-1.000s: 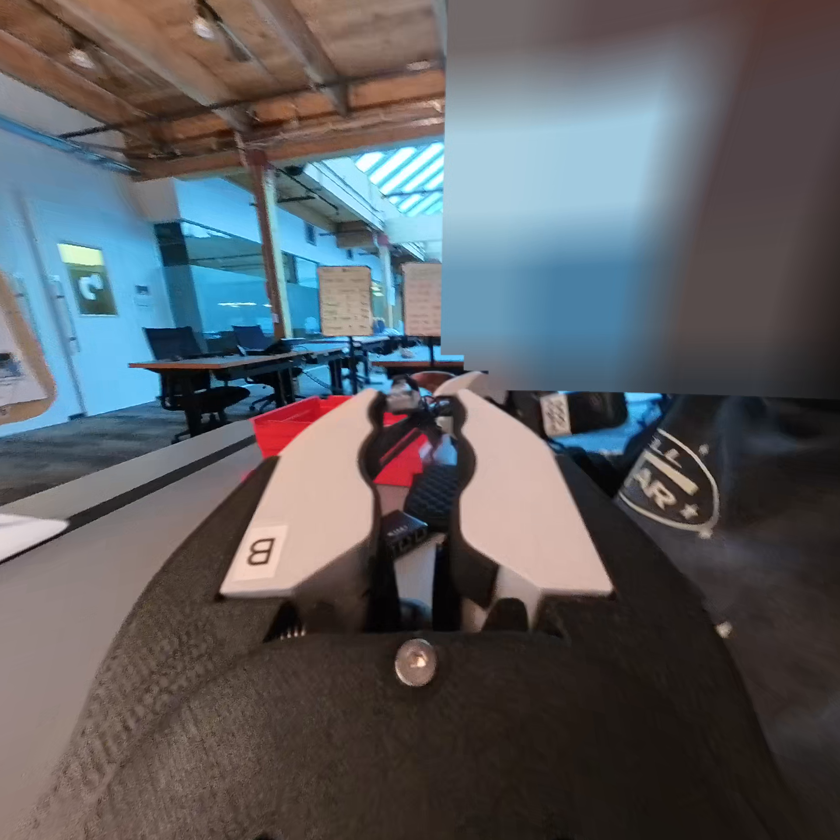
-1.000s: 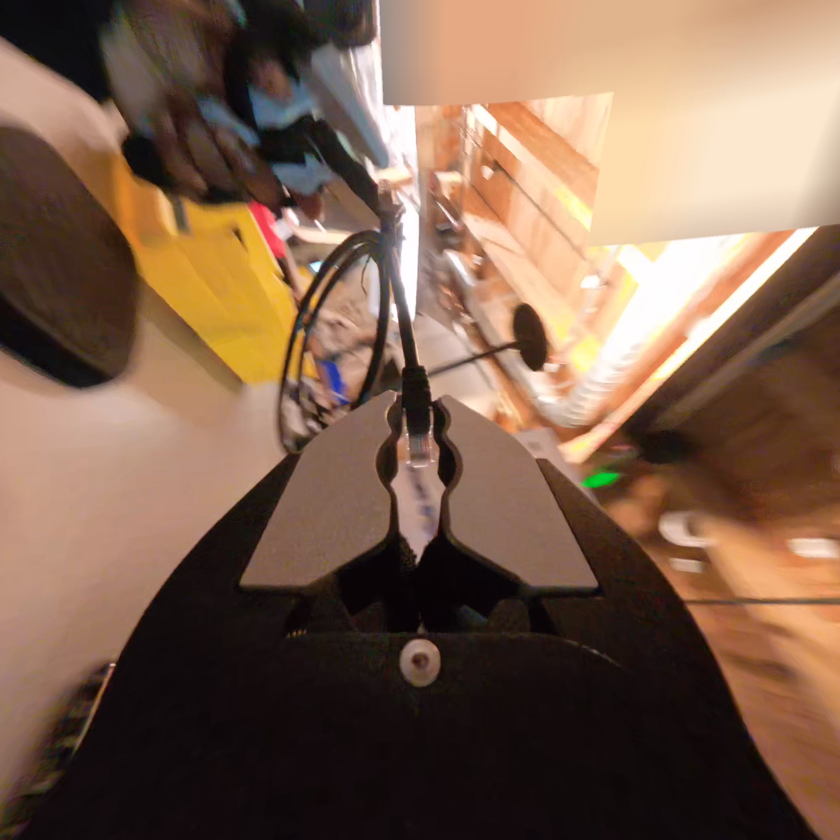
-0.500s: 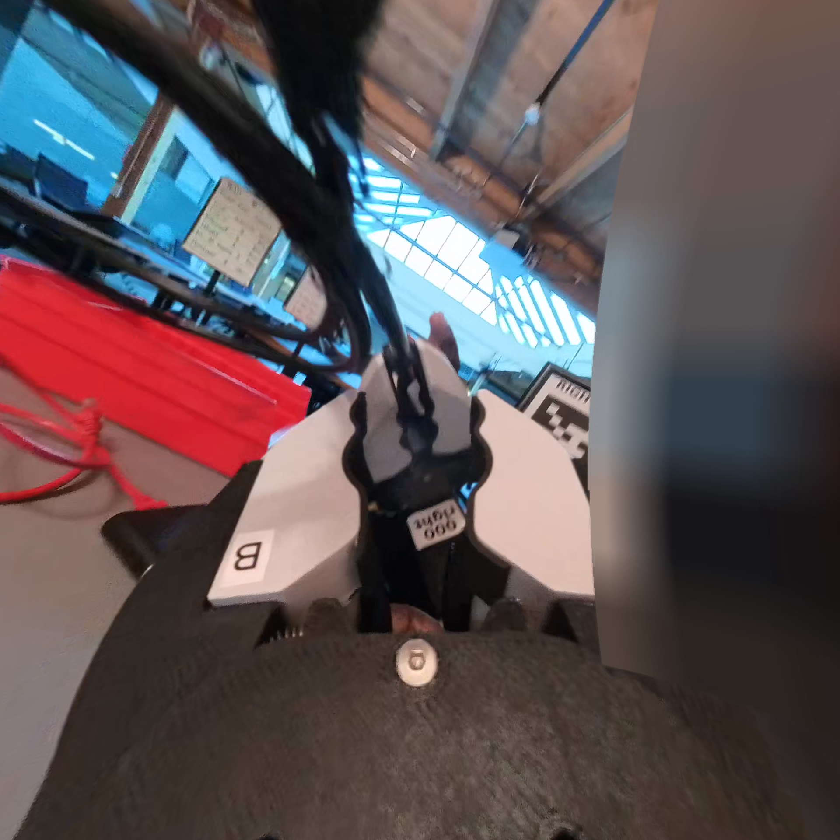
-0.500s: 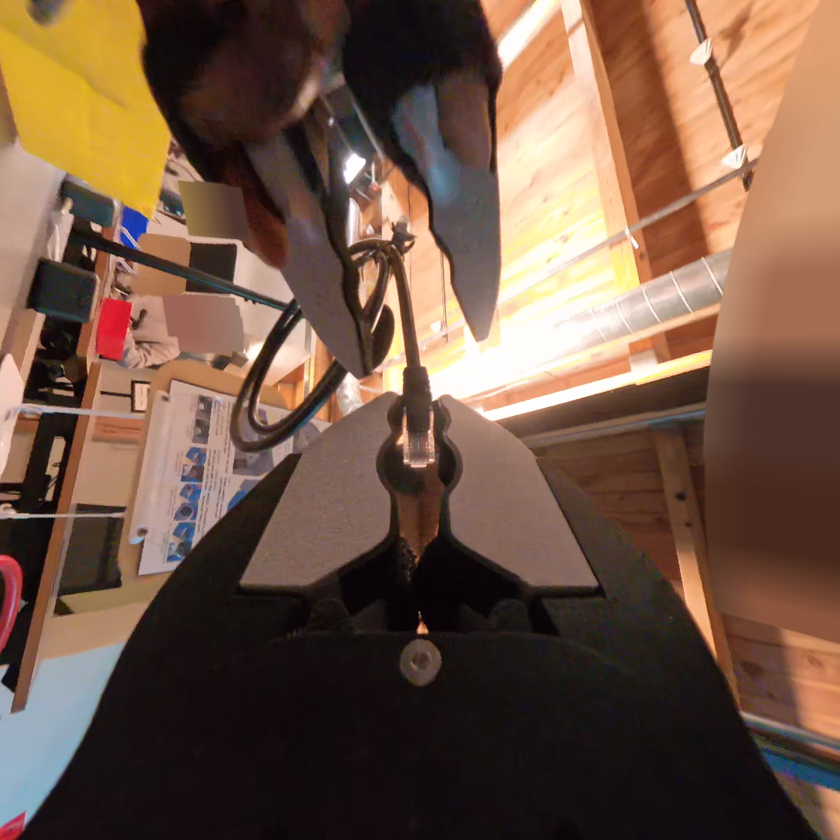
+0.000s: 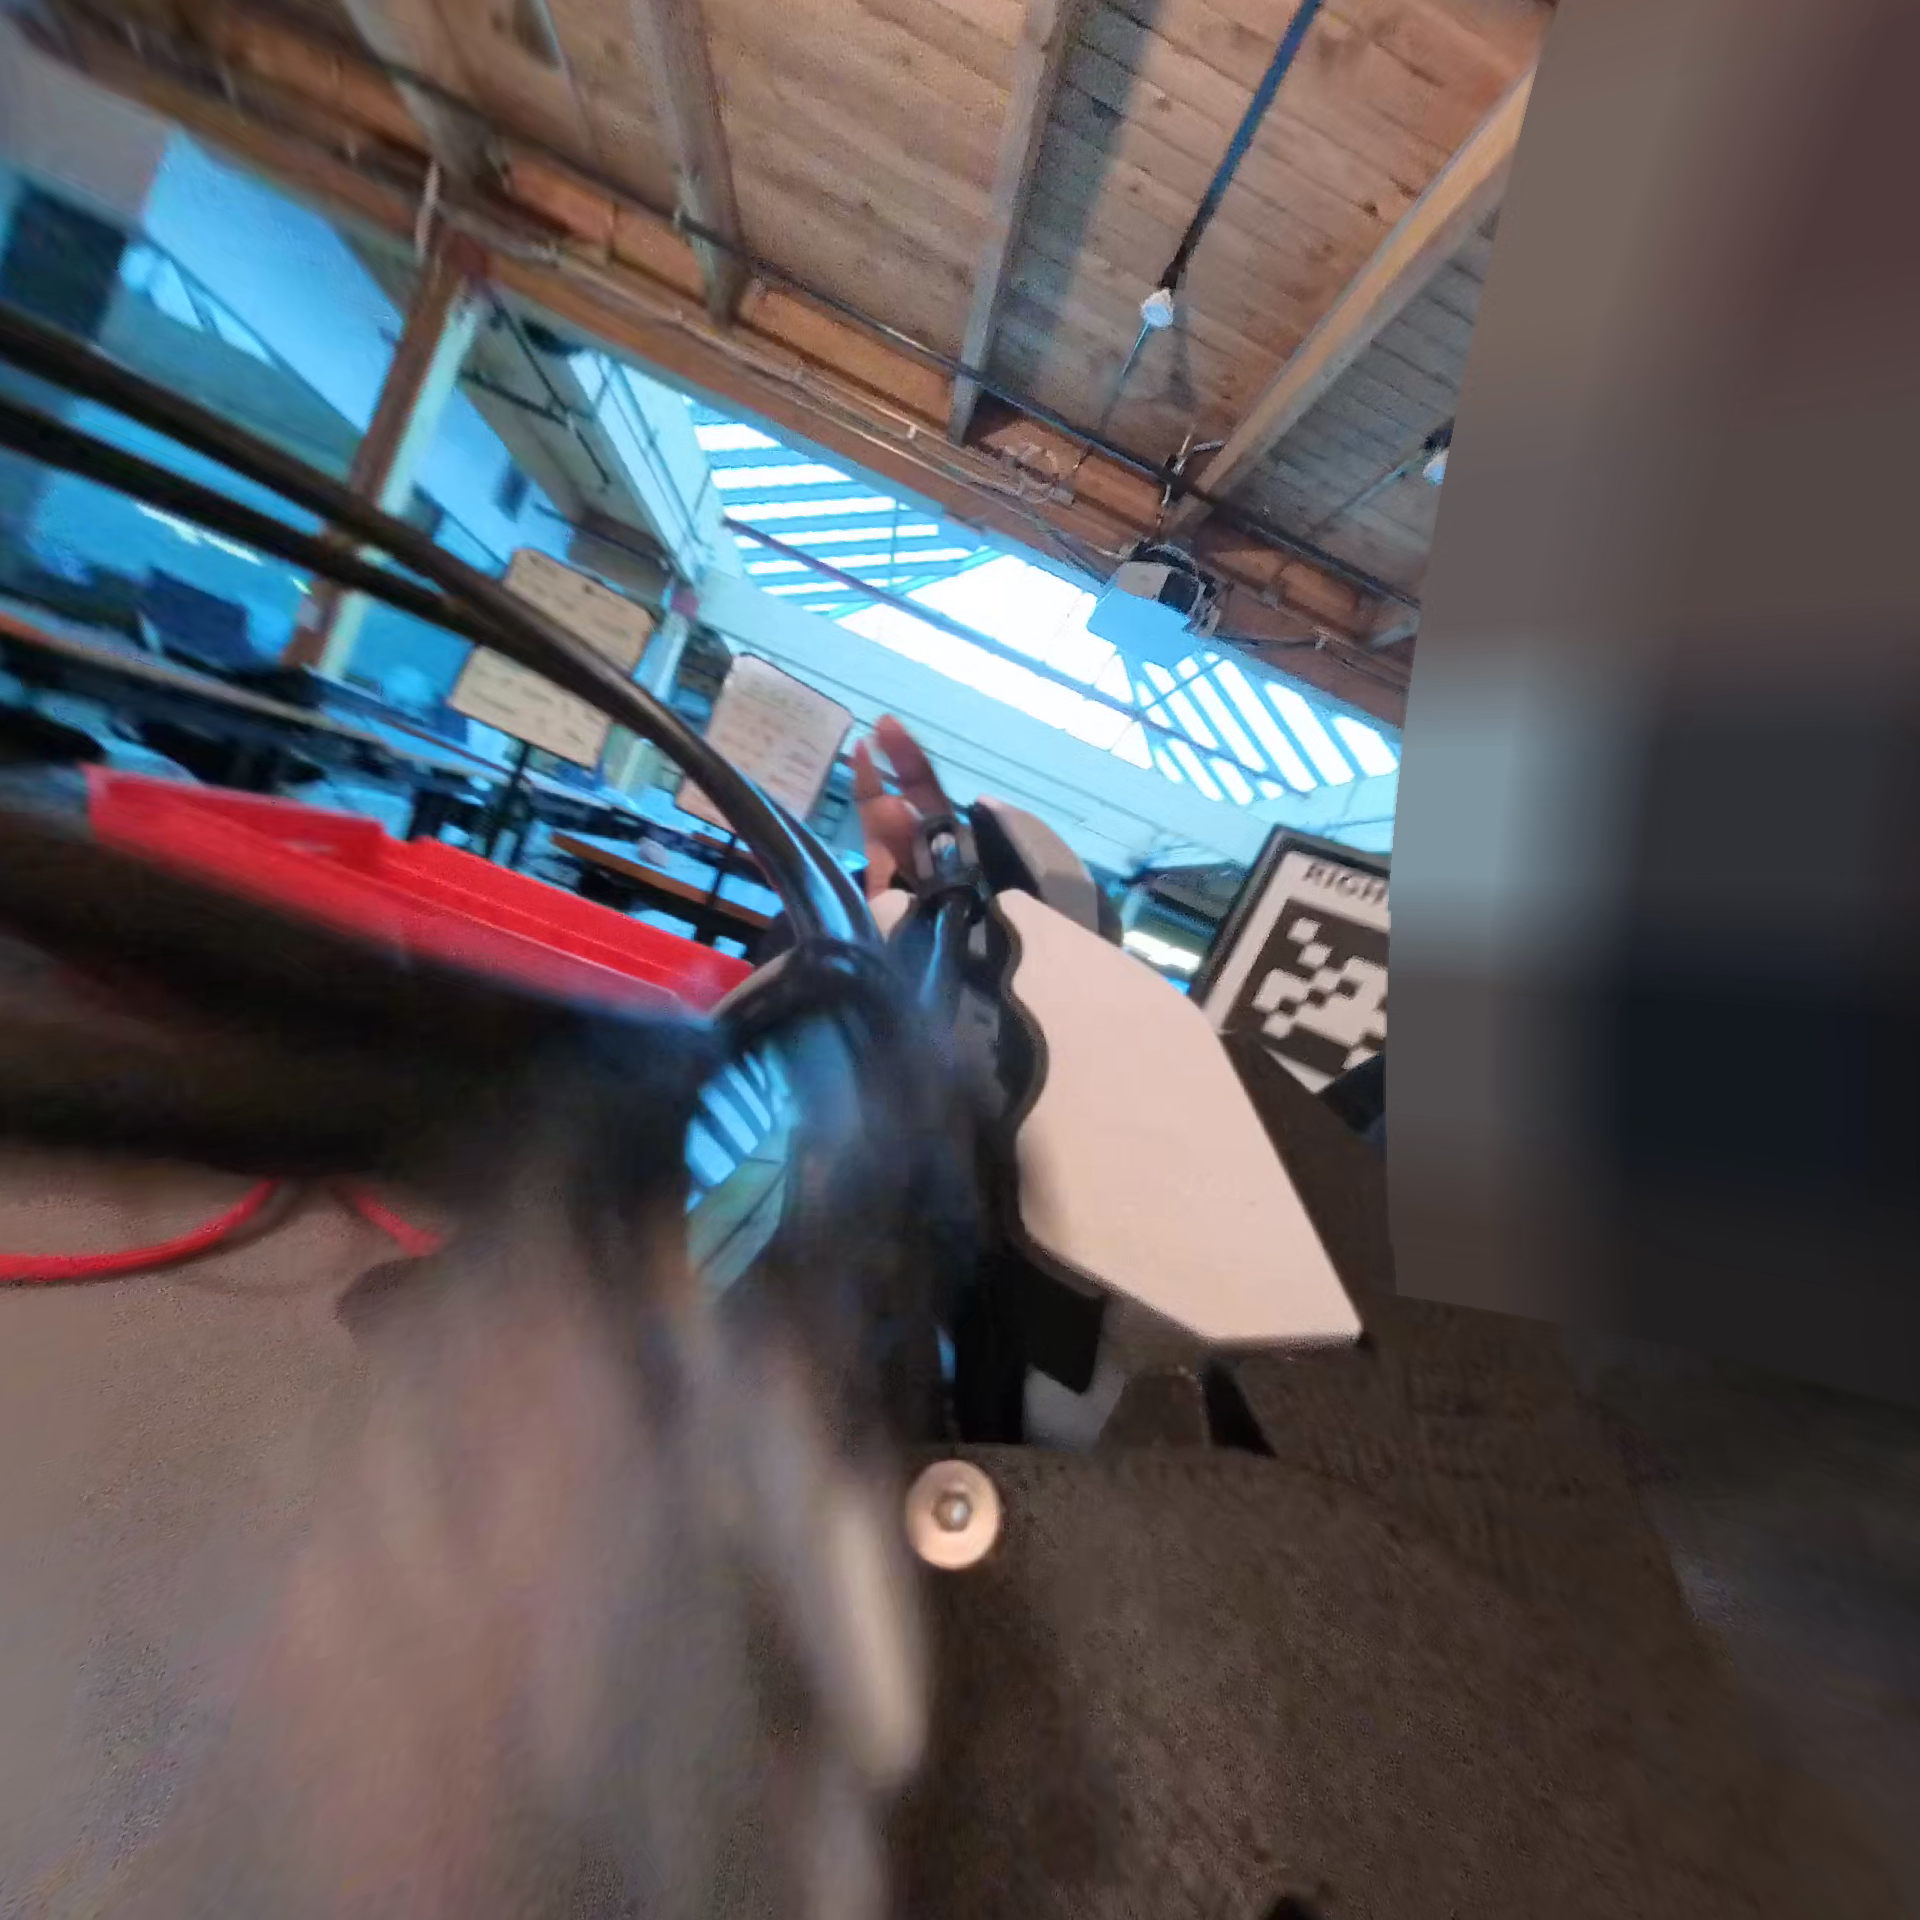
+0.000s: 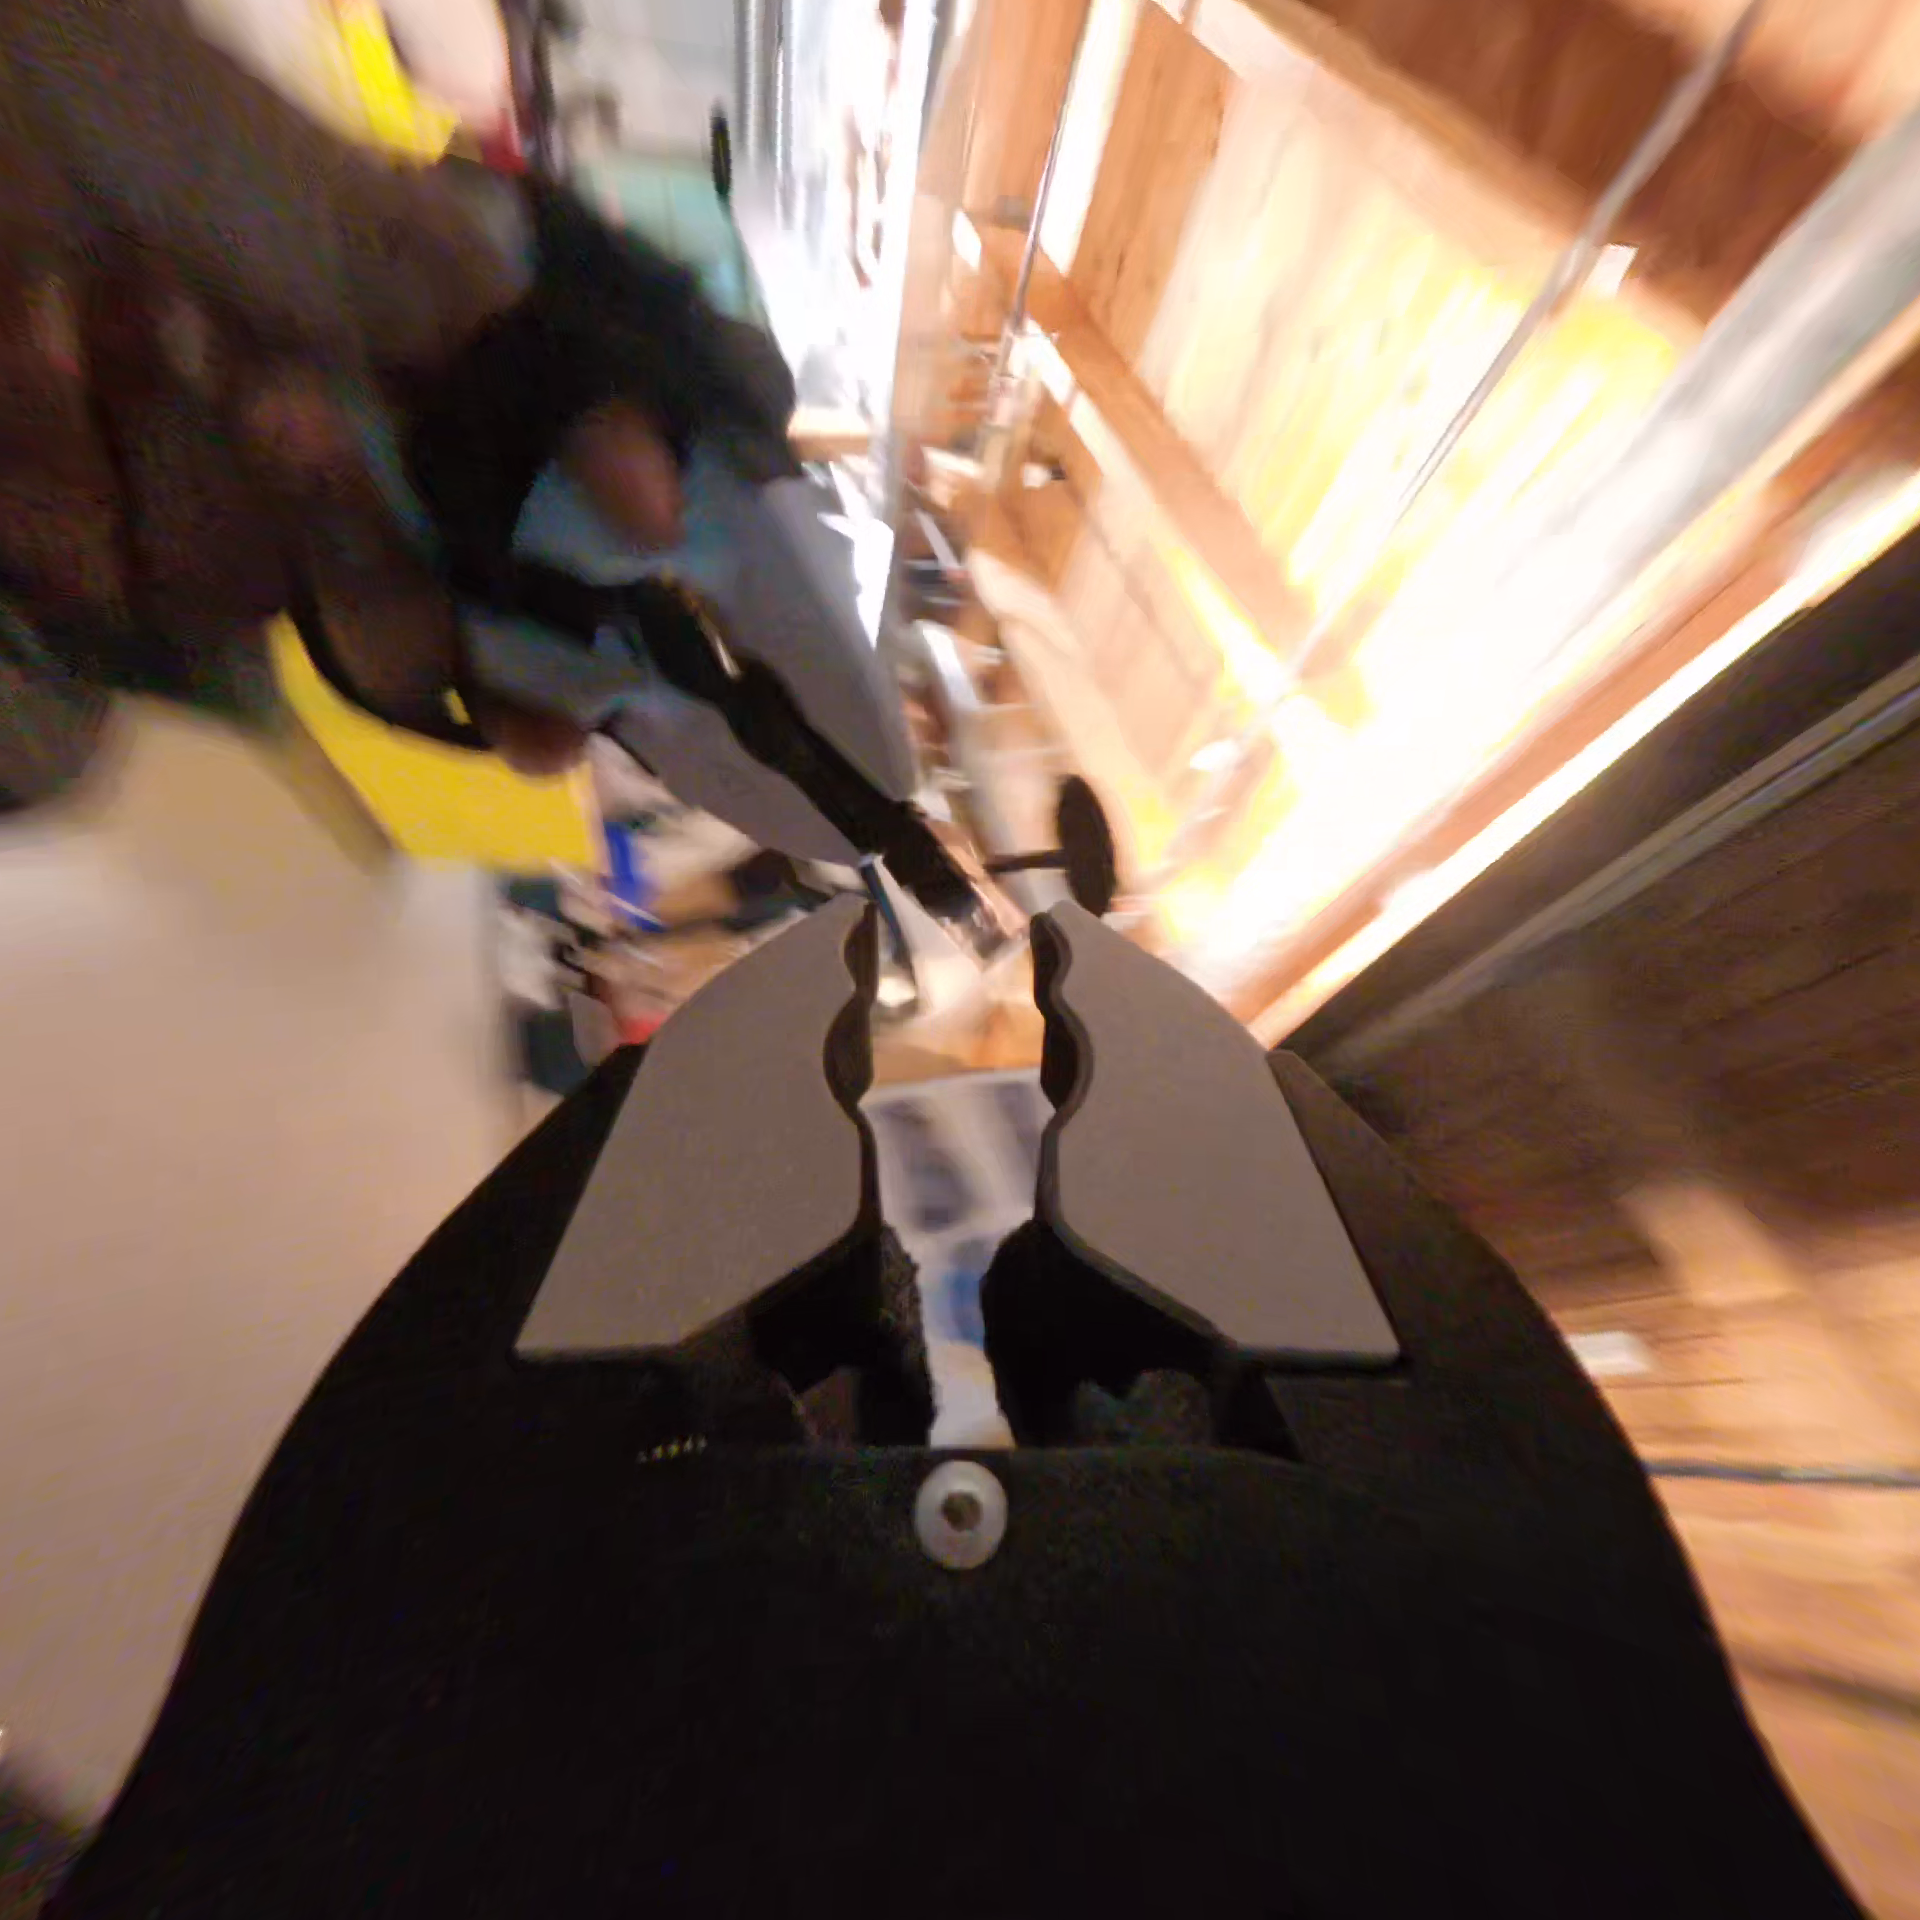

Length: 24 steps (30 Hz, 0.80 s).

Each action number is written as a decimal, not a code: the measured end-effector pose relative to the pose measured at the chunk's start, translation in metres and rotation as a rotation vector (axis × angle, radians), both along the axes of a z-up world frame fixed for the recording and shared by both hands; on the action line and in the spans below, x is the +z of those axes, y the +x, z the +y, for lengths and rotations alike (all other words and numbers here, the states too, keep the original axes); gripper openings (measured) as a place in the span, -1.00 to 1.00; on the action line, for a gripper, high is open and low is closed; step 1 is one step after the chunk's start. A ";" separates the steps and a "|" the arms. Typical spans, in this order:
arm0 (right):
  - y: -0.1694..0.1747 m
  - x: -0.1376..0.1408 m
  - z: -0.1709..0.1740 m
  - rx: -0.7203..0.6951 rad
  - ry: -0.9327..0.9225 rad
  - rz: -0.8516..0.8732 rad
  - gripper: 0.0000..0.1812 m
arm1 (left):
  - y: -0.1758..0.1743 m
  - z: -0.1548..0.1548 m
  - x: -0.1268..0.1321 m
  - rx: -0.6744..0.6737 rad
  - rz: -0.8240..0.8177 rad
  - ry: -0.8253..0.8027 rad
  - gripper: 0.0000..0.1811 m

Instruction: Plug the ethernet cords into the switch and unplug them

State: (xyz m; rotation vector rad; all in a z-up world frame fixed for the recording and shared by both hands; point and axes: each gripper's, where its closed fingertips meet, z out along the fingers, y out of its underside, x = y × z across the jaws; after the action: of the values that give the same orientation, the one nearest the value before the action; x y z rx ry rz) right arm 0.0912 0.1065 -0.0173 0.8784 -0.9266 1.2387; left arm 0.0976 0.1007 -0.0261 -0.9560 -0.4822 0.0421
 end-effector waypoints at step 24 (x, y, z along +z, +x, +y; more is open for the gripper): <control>0.022 -0.030 0.009 0.770 0.430 -1.202 -0.86 | 0.011 0.018 -0.036 0.107 0.298 -0.447 -0.91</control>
State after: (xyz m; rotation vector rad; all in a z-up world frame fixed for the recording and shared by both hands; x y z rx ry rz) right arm 0.1127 0.1152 -0.0471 0.8000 -1.9548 2.3875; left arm 0.1085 0.1190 -0.0623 -1.3346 -0.2485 0.3974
